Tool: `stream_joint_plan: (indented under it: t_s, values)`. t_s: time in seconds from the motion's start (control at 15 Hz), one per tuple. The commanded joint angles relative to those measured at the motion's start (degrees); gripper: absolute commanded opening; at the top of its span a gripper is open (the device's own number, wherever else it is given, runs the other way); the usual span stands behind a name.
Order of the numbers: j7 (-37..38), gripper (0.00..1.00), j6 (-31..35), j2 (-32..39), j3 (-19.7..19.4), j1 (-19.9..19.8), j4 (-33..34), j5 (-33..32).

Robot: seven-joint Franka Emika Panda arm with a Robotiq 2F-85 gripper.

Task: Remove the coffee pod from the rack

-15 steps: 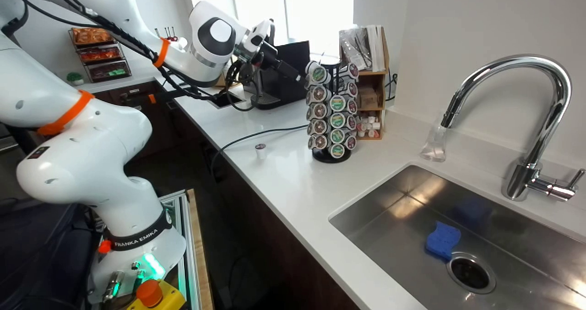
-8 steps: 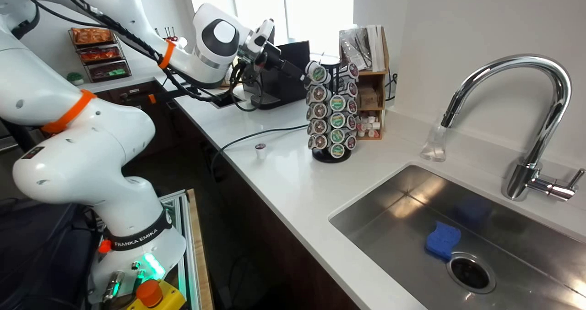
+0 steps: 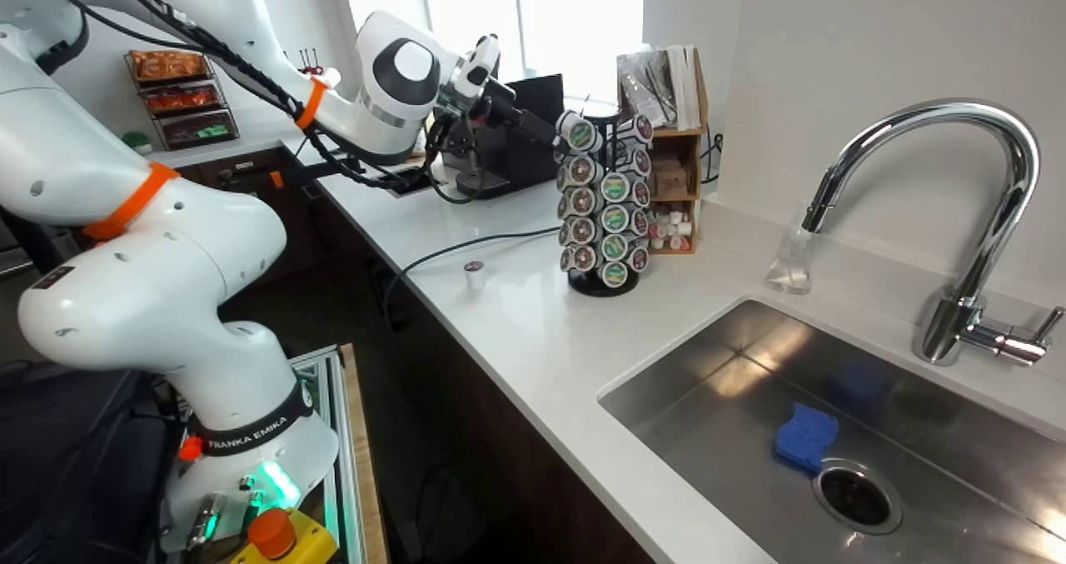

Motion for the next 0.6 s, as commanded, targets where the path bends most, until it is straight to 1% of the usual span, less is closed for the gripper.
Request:
stream_joint_plan:
  t_s: [0.0,0.13,0.33,0.4,0.47,0.53]
  values:
    - [2.38,0.89,3.31,-2.09,3.83,-3.54,-0.88,-0.51]
    - [2.53,0.9,3.88,-2.61,4.67,-4.43,-0.92,-0.39]
    - [2.91,0.86,4.28,-3.3,5.68,-5.38,-0.92,-0.16]
    - [-1.1,0.81,4.44,-4.23,7.14,-5.97,-1.33,5.19]
    - [-1.37,0.8,4.25,-4.33,7.49,-6.02,-1.34,6.23]
    - [-2.04,0.71,4.05,-4.55,7.86,-6.06,-1.39,7.61]
